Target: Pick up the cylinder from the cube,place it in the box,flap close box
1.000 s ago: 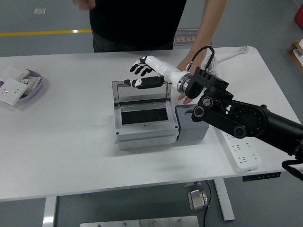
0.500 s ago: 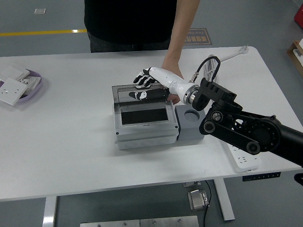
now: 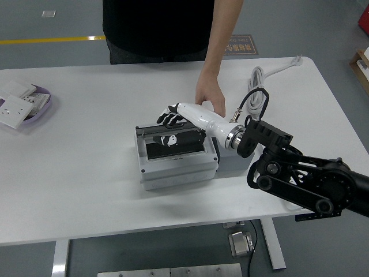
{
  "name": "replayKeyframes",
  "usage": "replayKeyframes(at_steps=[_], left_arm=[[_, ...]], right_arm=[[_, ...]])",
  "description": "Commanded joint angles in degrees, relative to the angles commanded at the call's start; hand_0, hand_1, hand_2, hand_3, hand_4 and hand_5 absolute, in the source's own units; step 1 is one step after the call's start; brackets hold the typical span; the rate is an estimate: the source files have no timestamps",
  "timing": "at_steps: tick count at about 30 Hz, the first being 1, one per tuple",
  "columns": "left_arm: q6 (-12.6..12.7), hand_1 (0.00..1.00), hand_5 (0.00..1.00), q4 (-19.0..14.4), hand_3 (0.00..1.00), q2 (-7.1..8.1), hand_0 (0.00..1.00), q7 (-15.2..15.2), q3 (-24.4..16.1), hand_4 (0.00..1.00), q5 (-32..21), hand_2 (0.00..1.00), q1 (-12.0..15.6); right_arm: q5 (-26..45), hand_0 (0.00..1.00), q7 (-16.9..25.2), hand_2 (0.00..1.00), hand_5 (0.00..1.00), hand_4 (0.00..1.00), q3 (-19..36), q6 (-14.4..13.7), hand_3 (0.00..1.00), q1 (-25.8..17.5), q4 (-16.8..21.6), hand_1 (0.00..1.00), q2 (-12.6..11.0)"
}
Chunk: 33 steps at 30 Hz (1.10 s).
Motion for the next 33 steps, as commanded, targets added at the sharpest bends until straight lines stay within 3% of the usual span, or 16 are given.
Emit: replayKeyframes(at_steps=[17, 24, 33], left_arm=[[0.1, 0.647, 0.253, -0.1, 0.668, -0.28, 0.629, 0.0, 0.5, 0.722, -0.3, 0.625, 0.3], [0.1, 0.647, 0.253, 0.0, 0.668, -0.25, 0.629, 0.0, 1.2, 0.722, -0.8, 0.625, 0.3], [0.1, 0.647, 0.253, 0.0, 0.668, -0.26, 0.629, 0.0, 1.6, 0.722, -1.3, 0.625, 0.3]], right_arm=[[-1.7, 0.693, 0.0, 0.663, 0.572, 0.769, 4.8, -0.9, 0.663, -2.9, 1.0, 0.641, -1.3], [-2.6, 0.694, 0.2, 0.663, 0.565, 0.758, 11.7, -1.0, 0.662, -5.6, 0.7, 0.64, -2.9], [-2.3, 0.692, 2.1, 0.663, 0.56, 0.753, 22.8, -2.4, 0.662, -12.3, 0.7, 0.636, -3.5]])
